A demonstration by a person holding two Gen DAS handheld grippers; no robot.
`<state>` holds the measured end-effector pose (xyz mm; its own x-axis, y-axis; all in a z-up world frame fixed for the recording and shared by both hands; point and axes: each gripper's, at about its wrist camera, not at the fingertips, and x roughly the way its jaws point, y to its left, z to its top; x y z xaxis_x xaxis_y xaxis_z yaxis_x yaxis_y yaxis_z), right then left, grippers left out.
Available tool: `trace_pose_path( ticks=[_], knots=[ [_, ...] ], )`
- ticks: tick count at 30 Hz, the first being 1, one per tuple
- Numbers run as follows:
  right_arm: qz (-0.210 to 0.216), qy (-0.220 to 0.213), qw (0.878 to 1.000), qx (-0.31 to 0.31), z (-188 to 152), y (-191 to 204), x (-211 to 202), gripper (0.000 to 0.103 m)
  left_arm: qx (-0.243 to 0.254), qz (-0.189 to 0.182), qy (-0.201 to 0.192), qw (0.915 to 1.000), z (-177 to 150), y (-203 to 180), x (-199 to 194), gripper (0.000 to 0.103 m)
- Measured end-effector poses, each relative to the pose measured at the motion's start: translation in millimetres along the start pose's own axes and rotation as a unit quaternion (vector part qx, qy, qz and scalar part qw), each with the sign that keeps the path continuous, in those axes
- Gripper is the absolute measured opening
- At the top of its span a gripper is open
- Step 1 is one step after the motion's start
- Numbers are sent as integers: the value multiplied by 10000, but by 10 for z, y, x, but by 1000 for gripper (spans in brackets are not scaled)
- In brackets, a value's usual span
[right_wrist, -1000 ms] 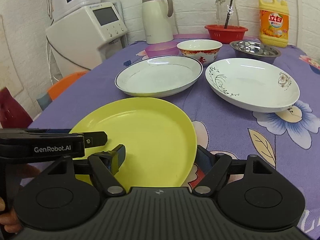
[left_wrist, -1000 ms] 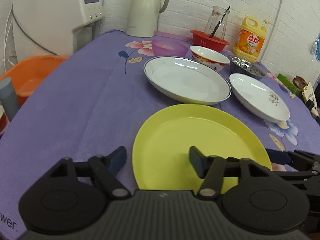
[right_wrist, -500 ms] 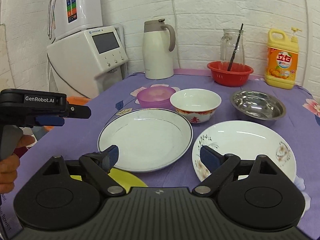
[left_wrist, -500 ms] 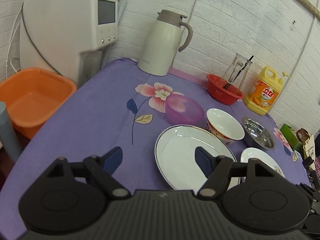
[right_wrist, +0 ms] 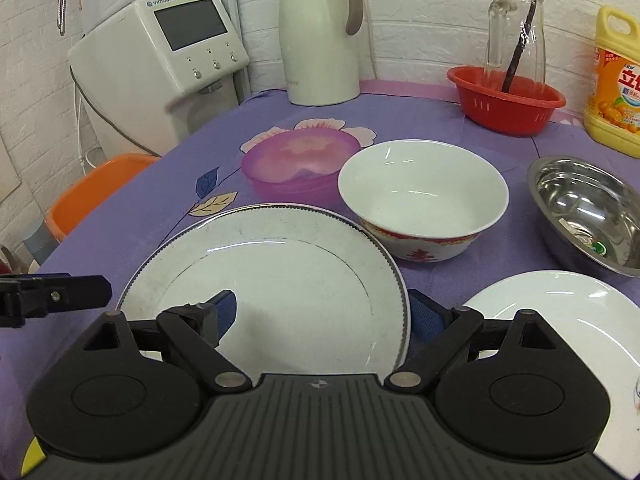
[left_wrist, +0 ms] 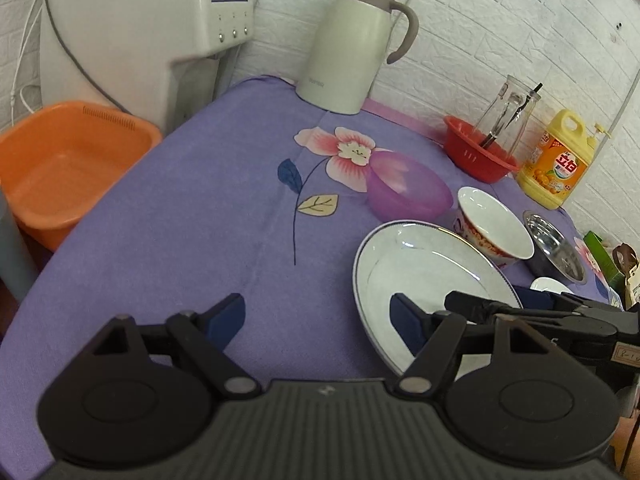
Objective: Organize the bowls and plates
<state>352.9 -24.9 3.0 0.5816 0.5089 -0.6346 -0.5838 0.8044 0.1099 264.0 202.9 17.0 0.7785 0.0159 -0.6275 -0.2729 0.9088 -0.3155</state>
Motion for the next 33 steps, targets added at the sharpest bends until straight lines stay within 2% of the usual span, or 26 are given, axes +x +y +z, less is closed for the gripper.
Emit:
trace_pose_path(
  ticks=[3,7,12,17,22,26,33],
  knots=[
    [-145,62,9998,-95,4,90,31,103,-11,5,-35,10000,21,39,5,73],
    [133,77,9999,-54,44,126,42,103,-23,-51,65,10000,13,36,76,73],
    [156,86,9998,-2,-13,91,22,103,-41,-151,134,9998,13,4,144,72],
    [209,103,9995,-226,-37,128,24,103,109,-211,212,9995,12,-122,286,70],
    [296,99,9983,-502,-57,119,29,103,262,-110,261,9993,-12,-186,403,69],
    [232,120,9971,-708,-90,159,20,103,379,-104,134,9991,-33,-217,428,69],
    [329,107,9981,-517,-69,167,30,103,297,-214,154,9992,-18,-173,414,69]
  ],
)
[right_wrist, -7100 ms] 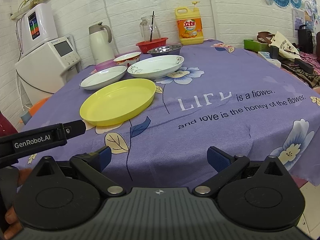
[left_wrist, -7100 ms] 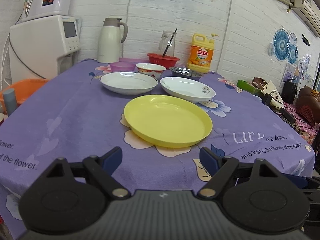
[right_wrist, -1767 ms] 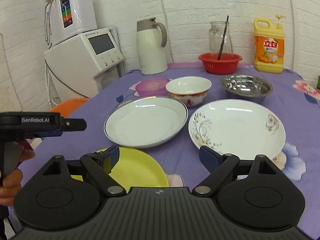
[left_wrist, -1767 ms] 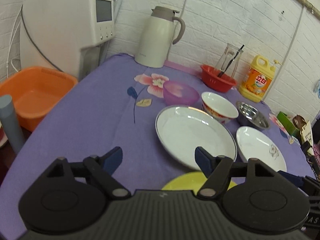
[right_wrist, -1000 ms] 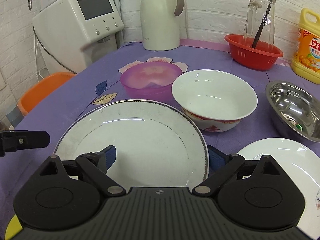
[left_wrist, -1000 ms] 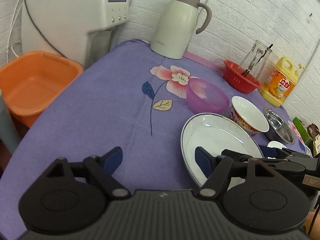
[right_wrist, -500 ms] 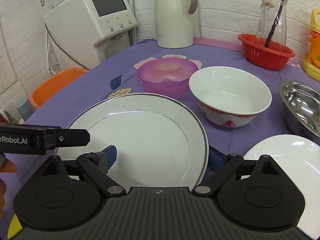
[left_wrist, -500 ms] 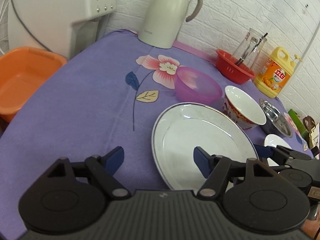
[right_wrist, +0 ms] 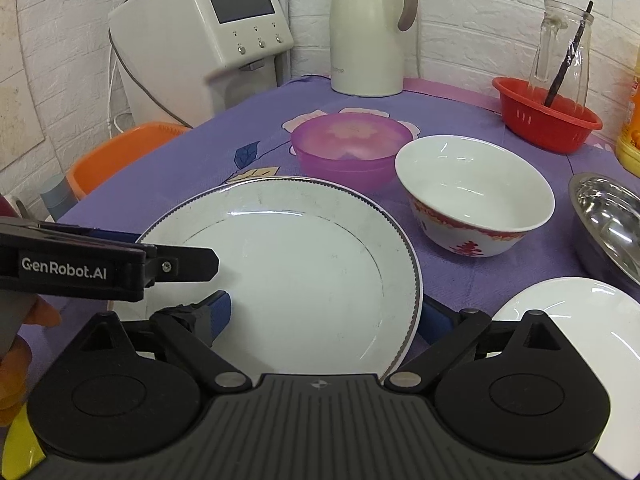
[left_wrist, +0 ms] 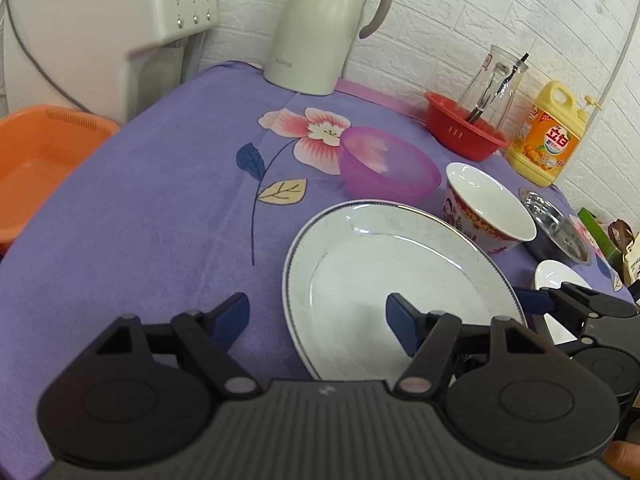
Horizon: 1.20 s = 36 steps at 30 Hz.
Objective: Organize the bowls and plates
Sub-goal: 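Grasp the plain white plate rim with the right tool and lift it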
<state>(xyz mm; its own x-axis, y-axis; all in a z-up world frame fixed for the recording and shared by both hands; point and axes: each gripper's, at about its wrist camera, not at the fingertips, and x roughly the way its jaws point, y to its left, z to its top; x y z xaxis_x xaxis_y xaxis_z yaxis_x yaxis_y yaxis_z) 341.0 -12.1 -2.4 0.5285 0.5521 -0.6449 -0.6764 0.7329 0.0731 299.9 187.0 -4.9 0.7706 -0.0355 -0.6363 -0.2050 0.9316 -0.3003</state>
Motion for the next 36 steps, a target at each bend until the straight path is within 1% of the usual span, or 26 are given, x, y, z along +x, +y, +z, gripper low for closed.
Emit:
trace_pose_path(
  ticks=[4,7,9,11,18,20,22,25,27,29,31,34,36],
  knots=[
    [100,4,9999,-130,20,51,41,103,-91,38,-32,9999,1,39,-22,69],
    [196,-12,9997,-175,12,21,41,103,-71,62,-47,9999,-5,44,-32,69],
    [102,96,9998,-137,-3,-6,50,103,-34,86,-62,9999,-9,43,-43,69],
    [74,114,9997,-182,-20,3,47,103,-24,112,-42,9999,-11,46,-33,69],
    [210,118,9994,-255,-52,10,22,103,350,318,-101,9988,-59,-44,10,68],
    [211,120,9994,-253,-51,9,23,103,447,286,-90,9986,-60,-69,20,61],
    [192,135,9995,-227,-45,15,25,103,544,232,-76,9982,-59,-88,28,51],
    [178,154,9995,-194,-43,19,22,103,740,161,-43,9971,-63,-137,44,42],
    [168,122,9996,-166,-46,10,12,103,814,191,-40,9965,-72,-158,49,41],
    [173,85,9997,-156,-44,16,9,103,770,161,-47,9969,-69,-137,52,38],
    [88,93,9998,-124,-42,37,11,103,759,167,-49,9970,-63,-136,58,38],
    [-23,181,9998,-58,-32,81,-9,103,776,314,-3,9965,-51,-186,64,37],
    [2,208,9998,29,-19,75,-25,103,731,321,17,9968,-33,-185,41,36]
  ],
)
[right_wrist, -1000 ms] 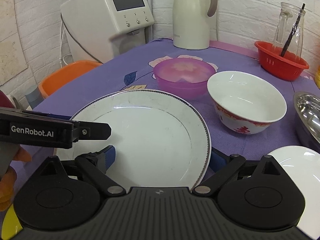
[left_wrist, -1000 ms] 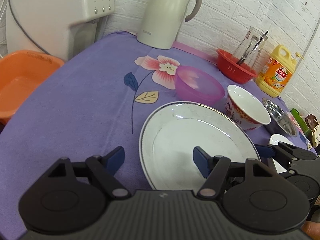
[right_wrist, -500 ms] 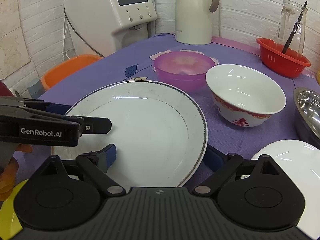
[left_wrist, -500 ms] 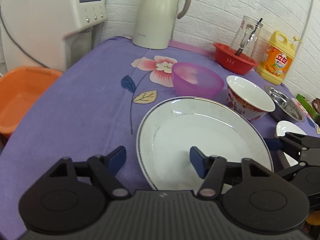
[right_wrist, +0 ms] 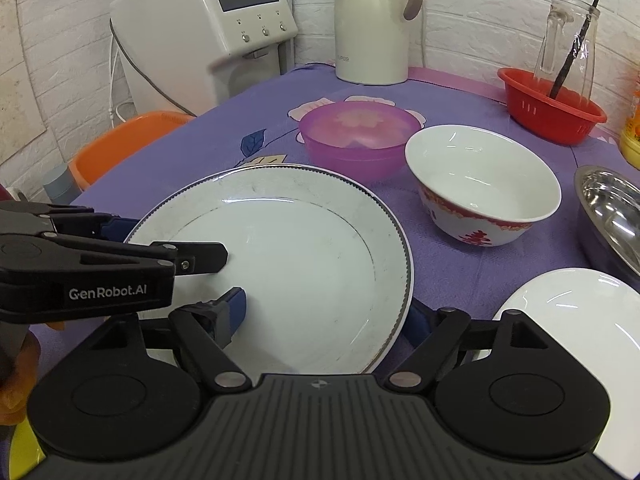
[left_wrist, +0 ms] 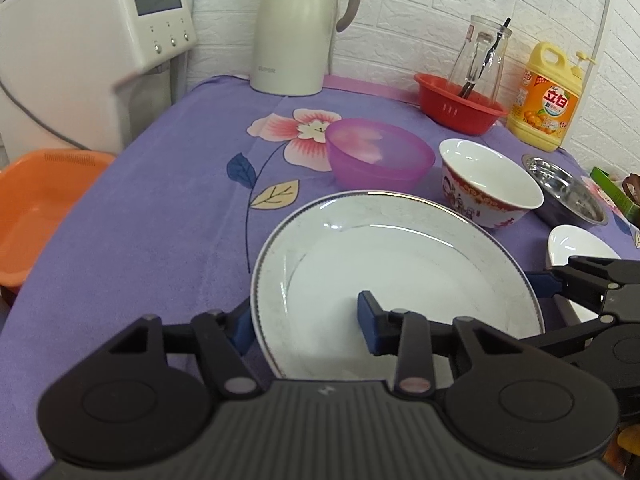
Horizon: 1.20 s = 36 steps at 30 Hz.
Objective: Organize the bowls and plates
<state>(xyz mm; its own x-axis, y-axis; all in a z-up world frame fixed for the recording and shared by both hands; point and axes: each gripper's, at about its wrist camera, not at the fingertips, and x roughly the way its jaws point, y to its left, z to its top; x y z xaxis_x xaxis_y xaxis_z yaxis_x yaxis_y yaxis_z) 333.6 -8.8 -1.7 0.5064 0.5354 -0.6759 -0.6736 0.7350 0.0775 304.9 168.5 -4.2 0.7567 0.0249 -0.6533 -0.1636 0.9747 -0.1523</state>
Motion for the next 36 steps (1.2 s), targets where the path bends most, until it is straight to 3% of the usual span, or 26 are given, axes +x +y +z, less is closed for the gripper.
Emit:
trace_pose_path(
  ticks=[13,21,36],
  knots=[
    [56,-259,9992,308,8,-3,-192,103,-38,13,-298,9995,87,-72,-247,36],
    [11,-467,9981,405,-106,61,-519,103,-22,-106,-463,9989,24,-186,-503,36],
    [31,-490,9956,798,-964,363,-1169,103,207,-234,-391,9987,-778,-471,-1207,39]
  ],
)
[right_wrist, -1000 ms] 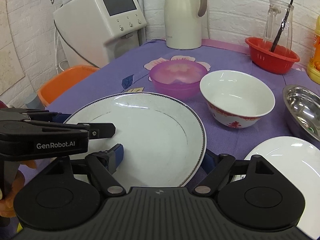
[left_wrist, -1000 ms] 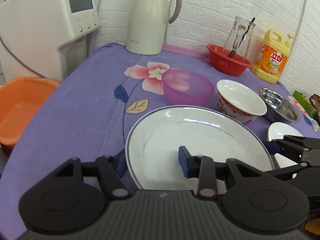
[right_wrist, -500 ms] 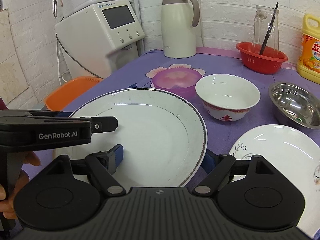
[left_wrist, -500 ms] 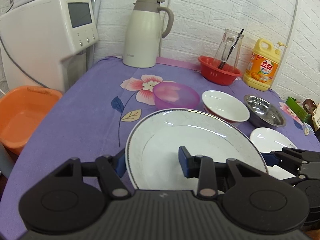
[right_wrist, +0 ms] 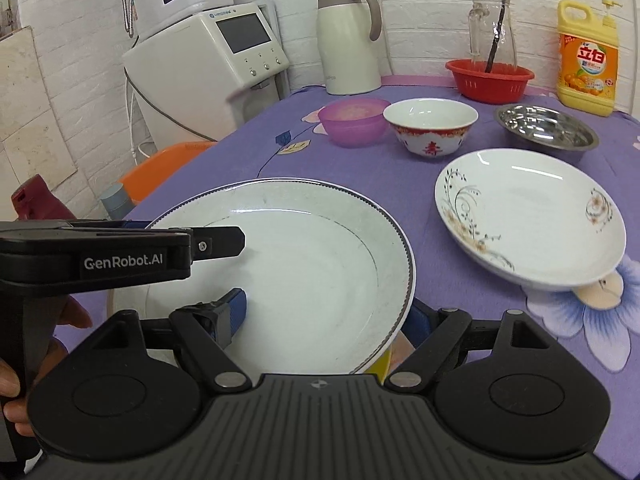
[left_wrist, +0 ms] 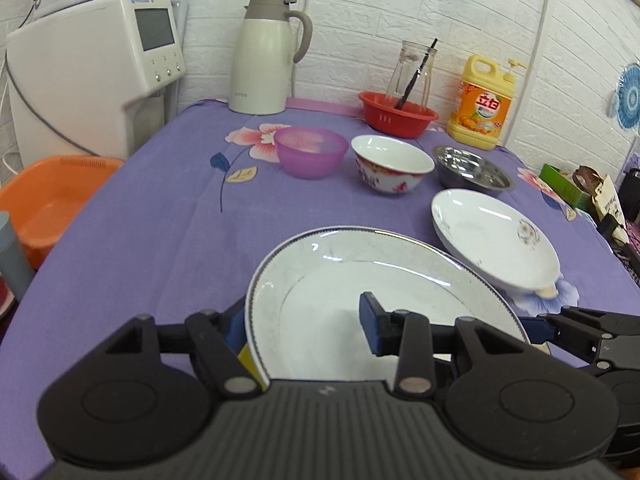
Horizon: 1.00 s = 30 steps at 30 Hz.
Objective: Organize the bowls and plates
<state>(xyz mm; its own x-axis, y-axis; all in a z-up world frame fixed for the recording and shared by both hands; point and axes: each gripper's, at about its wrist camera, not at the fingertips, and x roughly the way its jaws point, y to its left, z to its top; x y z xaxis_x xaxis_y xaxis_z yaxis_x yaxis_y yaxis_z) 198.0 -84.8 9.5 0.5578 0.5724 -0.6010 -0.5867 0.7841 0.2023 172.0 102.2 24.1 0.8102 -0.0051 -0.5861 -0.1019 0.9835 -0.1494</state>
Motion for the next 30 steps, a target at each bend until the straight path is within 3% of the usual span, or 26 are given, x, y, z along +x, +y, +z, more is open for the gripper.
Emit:
trace_pose_path(
  ticks=[5,14,18,21,30],
  knots=[
    [-90,-79,9998,-148,-164,130,-106,103,58,19,155,9999,-211,3,-83,40],
    [-205,-148,9986,-471,-266,202,-131,103,-346,-184,323,9987,-380,155,-11,45],
    [-251,-228,9994,-88,-267,21,-159,103,-229,-245,-99,9994,-318,152,-197,67],
    [-161,-523,9982,263,-261,-105,-298,103,-241,-373,-287,9986,-236,146,-279,68],
    [-578,-767,9932,656,-171,-561,-431,103,-409,-959,-9,9946,93,-154,-11,70]
  ],
)
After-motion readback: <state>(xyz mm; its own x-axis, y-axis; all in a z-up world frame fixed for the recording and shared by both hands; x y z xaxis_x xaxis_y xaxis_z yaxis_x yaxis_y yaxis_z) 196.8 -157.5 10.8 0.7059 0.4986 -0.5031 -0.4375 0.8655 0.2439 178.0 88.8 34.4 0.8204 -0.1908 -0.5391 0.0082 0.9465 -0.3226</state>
